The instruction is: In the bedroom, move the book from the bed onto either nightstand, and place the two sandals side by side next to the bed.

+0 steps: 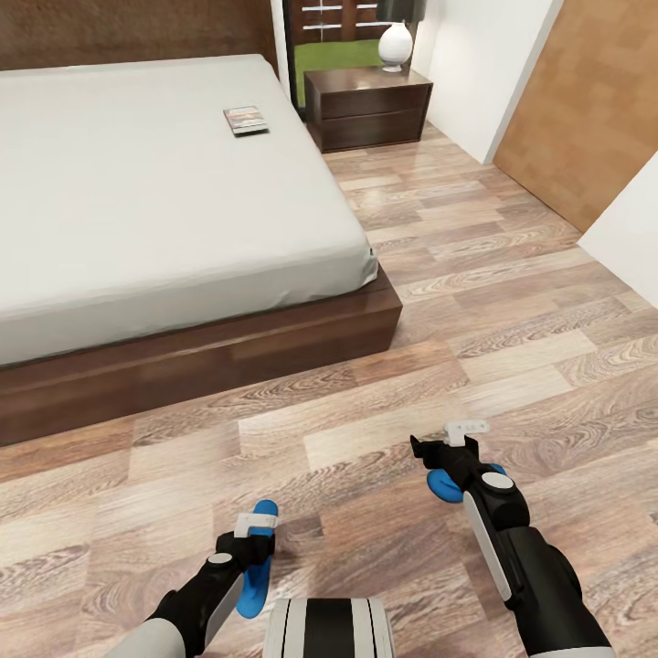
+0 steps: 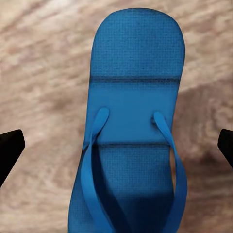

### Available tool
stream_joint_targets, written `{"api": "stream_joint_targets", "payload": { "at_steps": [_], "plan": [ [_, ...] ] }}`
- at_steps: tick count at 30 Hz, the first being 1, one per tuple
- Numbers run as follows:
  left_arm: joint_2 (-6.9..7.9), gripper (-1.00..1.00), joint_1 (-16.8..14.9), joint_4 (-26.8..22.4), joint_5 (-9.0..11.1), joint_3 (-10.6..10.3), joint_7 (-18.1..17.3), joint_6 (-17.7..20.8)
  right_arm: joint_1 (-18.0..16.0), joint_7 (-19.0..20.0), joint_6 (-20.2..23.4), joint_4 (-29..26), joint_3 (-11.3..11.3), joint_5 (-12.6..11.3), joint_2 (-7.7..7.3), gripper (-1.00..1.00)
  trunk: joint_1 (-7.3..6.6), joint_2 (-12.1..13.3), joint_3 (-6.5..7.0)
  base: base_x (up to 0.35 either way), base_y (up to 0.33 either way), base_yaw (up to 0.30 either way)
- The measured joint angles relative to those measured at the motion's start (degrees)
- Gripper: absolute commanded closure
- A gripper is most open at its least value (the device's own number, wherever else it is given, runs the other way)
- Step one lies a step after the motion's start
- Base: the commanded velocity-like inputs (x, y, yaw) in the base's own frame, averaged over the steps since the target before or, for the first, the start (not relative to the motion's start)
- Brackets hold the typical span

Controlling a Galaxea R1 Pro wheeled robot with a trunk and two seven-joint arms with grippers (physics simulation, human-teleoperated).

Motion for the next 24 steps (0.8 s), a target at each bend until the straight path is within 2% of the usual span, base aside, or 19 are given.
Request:
{"api": "stream_joint_targets", "payload": {
  "at_steps": [24],
  "plan": [
    [-0.2, -1.0, 0.1, 0.5, -0.3, 0.0, 0.0, -0.1, 0.0, 0.0, 0.0, 0.0, -0.1, 0.0, 0.0, -1.0, 0.0, 0.0, 0.0, 0.0, 0.0, 0.0]
  ]
}}
